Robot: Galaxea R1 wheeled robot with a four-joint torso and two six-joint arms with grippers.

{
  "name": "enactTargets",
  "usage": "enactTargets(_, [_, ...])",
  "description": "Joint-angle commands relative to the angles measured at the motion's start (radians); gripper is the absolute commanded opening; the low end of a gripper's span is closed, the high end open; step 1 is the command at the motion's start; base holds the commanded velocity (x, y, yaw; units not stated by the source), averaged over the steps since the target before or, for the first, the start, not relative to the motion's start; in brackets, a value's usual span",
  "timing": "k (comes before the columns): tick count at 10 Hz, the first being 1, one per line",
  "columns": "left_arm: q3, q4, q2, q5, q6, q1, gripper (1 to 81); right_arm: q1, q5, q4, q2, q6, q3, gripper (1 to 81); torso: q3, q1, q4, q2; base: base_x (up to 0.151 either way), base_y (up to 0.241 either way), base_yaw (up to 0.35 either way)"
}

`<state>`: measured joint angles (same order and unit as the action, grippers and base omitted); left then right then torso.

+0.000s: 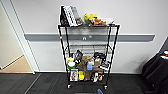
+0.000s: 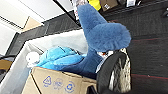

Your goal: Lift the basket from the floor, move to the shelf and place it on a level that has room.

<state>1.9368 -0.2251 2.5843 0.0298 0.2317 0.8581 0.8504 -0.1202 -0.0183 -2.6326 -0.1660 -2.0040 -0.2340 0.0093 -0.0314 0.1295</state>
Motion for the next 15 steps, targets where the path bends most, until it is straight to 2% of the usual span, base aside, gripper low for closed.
enactTargets(1, [-0.068,-0.013,-0.022,-0.017,0.001,-0.155,1.0,-0.15,0.033,-0.023,0.006,-0.003,0.056,1.0,0.0,0.0,0.0,0.0,0.0,0.0,0.0])
enactTargets(5, [-0.091,-0.013,-0.038,-0.036,0.001,-0.156,1.0,-0.147,0.069,-0.026,0.007,-0.004,0.074,1.0,0.0,0.0,0.0,0.0,0.0,0.0,0.0])
enactTargets(10, [-0.116,-0.013,-0.047,-0.044,0.001,-0.162,1.0,-0.153,0.106,-0.026,0.041,-0.043,0.125,1.0,0.0,-0.002,0.0,0.0,0.089,0.0,0.0])
enactTargets(15, [-0.147,-0.011,-0.062,-0.044,0.001,-0.17,1.0,-0.158,0.128,-0.026,0.063,-0.053,0.171,1.0,0.0,-0.002,0.0,0.0,0.104,0.0,0.0])
